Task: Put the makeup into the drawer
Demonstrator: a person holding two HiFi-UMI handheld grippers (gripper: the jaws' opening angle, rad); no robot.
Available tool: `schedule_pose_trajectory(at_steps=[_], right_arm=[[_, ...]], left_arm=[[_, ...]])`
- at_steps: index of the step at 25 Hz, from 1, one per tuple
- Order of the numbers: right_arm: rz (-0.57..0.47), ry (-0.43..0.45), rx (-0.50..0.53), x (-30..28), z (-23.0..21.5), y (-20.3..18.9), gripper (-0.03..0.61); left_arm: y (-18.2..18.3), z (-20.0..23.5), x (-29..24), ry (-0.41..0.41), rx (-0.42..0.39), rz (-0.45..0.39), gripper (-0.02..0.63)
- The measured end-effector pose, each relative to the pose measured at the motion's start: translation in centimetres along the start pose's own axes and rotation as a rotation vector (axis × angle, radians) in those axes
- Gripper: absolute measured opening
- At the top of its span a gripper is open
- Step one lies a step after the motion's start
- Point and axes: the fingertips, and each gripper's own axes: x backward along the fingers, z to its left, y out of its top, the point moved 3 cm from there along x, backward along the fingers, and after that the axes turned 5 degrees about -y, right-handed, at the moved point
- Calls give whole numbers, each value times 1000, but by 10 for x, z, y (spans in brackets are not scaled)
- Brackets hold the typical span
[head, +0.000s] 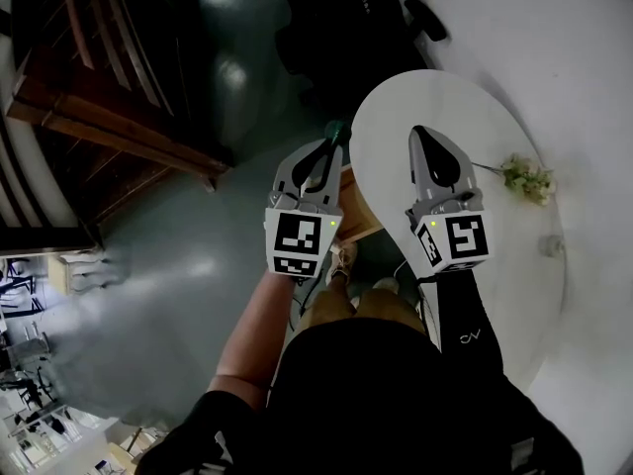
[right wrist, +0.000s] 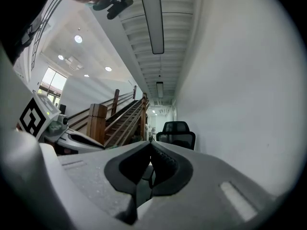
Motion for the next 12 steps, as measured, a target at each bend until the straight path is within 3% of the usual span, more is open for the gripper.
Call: schedule_pose_trajectory(at_steps=[3,8,12], right_arm=[[7,1,9,-6,5,-1,5],[16,-16,13,-8,-1,-5,5],[30,-42,16,-4,-9,-10,5]], left_arm=[[-41,0,-11,-33,40,78,31],[-145,-6,-30,-77,123,314,31],[-218,-21,-38,-140,113,484,31]])
